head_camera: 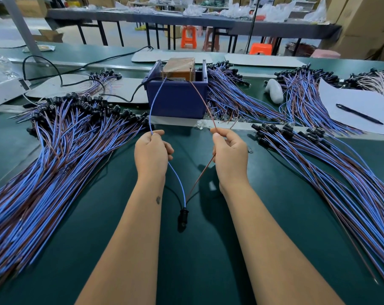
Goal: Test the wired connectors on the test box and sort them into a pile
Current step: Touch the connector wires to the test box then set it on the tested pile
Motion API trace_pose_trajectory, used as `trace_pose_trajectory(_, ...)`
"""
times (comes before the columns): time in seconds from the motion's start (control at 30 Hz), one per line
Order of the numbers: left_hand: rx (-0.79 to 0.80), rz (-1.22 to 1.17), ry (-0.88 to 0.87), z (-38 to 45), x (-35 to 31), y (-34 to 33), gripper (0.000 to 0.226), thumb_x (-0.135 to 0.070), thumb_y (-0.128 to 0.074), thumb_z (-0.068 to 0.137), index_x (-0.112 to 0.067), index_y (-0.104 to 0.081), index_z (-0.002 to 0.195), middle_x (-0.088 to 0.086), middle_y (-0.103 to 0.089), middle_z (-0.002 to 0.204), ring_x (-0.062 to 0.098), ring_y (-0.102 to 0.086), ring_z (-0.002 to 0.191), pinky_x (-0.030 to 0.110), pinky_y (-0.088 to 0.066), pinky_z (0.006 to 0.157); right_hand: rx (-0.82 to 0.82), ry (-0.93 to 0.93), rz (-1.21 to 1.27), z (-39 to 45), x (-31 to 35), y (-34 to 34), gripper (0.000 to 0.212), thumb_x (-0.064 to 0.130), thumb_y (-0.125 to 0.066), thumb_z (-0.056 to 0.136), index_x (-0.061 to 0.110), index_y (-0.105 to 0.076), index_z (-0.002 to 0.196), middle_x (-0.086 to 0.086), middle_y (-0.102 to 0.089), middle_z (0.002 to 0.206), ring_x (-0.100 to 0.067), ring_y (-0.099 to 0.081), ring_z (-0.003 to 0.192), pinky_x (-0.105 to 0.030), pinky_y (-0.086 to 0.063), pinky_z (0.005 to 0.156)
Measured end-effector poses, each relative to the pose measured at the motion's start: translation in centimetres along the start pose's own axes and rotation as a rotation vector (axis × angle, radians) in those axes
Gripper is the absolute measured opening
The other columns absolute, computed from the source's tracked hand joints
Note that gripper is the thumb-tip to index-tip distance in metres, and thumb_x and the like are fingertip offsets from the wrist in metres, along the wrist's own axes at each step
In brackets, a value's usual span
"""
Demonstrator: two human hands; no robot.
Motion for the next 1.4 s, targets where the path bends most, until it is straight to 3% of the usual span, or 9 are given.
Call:
trace_pose_trajectory(0.4,-0.022,-0.015,-0.01,-0.4,-0.2,0.2,0.027,-0.012,-0.032,0.099,-0.024,-0.057,0.096,-0.009,-0.055,0.045,0.004,-0.046,0.04,0.017,-0.04,0.046,0.015,-0.013,0.012,-0.3,0.2,0.2,0.02,0.015,-0.05,0.095,0.023,-0.067,0.101,0.001,-0.044,0.064,-0.009,-0.037,0.055,-0.026,-0.037,0.056)
trace_pose_trajectory(0.57,-0.013,-0.025,-0.01,-0.6,-0.4,0.2,0.027,-0.011,-0.032,0.098,-0.025,-0.055,0.094,-0.009,-0.055,0.046,0.005,-0.047,0.041,0.021,-0.04,0.051,0.004,-0.006,0.018,-0.3,0.4,0.3,0.02,0.015,-0.05,0.096,0.023,-0.067,0.102,0.0,-0.043,0.064,-0.009,-0.037,0.054,-0.023,-0.036,0.052)
trace_pose_trajectory(0.8,-0.012,-0.026,-0.022,-0.7,-0.5,0.2,0.027,-0.009,-0.032,0.097,-0.02,-0.056,0.1,-0.007,-0.055,0.049,0.007,-0.047,0.04,0.014,-0.037,0.04,-0.049,0.0,0.029,-0.2,0.4,0.5,0.02,0.015,-0.05,0.096,0.024,-0.067,0.099,0.001,-0.044,0.064,-0.005,-0.04,0.053,-0.023,-0.041,0.056)
trace_pose_trajectory(1.1,-0.005,0.015,-0.003,-0.4,-0.4,0.2,0.028,-0.012,-0.032,0.098,-0.022,-0.057,0.099,-0.008,-0.059,0.047,0.006,-0.05,0.041,0.019,-0.041,0.048,-0.033,0.038,-0.012,-0.2,0.5,0.3,0.02,0.016,-0.05,0.096,0.026,-0.067,0.099,-0.005,-0.043,0.067,-0.011,-0.038,0.058,-0.028,-0.039,0.057)
trace_pose_trajectory(1.23,0.127,0.023,-0.024,-1.0,-0.9,-0.8,0.028,-0.017,-0.043,0.099,-0.022,-0.069,0.093,-0.01,-0.065,0.057,-0.003,-0.054,0.051,0.023,-0.039,0.06,0.026,0.155,-0.072,-0.8,1.1,-0.5,0.023,0.015,-0.051,0.096,0.034,-0.065,0.092,-0.002,-0.047,0.066,-0.01,-0.041,0.059,-0.03,-0.04,0.06)
trace_pose_trajectory(1.33,0.265,0.004,-0.07,-2.0,-1.4,-2.1,0.024,-0.017,-0.052,0.099,-0.016,-0.075,0.096,-0.019,-0.057,0.054,-0.008,-0.049,0.047,0.011,-0.039,0.053,0.141,0.247,-0.141,-1.5,1.1,-1.8,0.023,0.011,-0.053,0.094,0.027,-0.069,0.1,0.017,-0.052,0.061,-0.003,-0.044,0.058,-0.027,-0.039,0.063)
trace_pose_trajectory(1.4,0.316,-0.035,-0.068,-2.4,-1.5,-2.4,0.019,-0.018,-0.055,0.098,-0.016,-0.074,0.094,-0.021,-0.053,0.049,-0.007,-0.049,0.046,0.008,-0.038,0.049,0.179,0.281,-0.2,-1.6,1.0,-2.3,0.023,0.011,-0.055,0.093,0.024,-0.069,0.106,0.018,-0.049,0.057,-0.005,-0.043,0.055,-0.024,-0.037,0.063)
Point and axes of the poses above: each hand's wrist, its own z-axis towards the middle knuckle, its own y-axis out of the back of the hand, x = y × z, the point moved 5 cm from there along z, towards the middle knuckle
